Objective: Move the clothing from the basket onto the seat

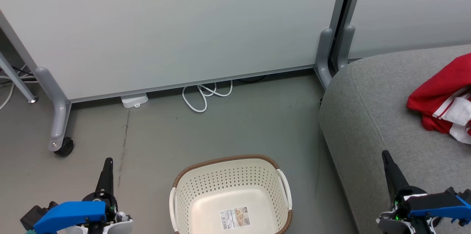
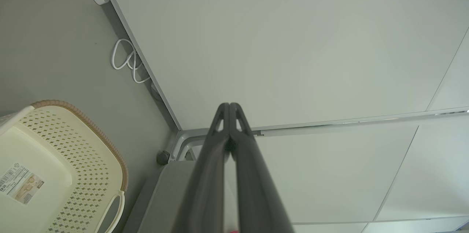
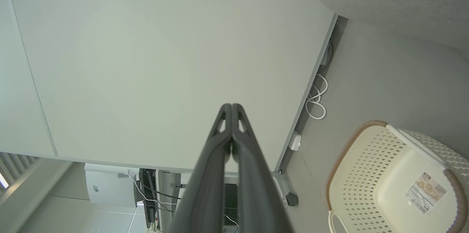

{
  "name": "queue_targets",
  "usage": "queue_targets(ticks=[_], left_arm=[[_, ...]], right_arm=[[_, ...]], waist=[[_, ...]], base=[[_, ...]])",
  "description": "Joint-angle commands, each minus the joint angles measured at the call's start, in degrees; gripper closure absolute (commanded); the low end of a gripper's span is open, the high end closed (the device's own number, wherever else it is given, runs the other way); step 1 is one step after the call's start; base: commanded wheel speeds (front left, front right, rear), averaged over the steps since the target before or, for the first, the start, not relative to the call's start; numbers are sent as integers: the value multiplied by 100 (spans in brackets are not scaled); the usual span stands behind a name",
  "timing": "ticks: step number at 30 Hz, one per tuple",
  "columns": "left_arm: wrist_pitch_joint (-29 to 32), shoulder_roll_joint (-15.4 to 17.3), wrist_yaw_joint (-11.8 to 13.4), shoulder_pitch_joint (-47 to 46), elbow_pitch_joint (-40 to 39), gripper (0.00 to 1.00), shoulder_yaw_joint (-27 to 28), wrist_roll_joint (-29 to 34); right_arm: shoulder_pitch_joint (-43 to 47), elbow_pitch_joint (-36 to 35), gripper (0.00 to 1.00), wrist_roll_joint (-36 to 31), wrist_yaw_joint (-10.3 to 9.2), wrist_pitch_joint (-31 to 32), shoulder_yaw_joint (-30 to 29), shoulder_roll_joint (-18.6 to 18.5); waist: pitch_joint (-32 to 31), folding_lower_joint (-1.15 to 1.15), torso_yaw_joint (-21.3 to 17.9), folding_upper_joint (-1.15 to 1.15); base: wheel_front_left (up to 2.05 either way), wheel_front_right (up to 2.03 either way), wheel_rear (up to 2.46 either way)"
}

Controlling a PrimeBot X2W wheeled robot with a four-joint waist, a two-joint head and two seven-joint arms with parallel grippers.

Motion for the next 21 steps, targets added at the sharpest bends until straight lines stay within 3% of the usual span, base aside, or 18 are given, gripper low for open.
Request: queue_targets(ticks=[1, 21], left_arm=[[17, 43, -15, -124, -58, 100, 45, -67], [189, 55, -18, -239, -198, 100, 97, -655]], right_arm=[[-122, -64, 100, 93, 3, 19, -13, -45], [-156, -205, 100, 735, 4, 132, -60, -53]], waist=[[1, 0, 0, 0], [24, 0, 4, 0]], base=[[0, 0, 0], [0, 0, 0]])
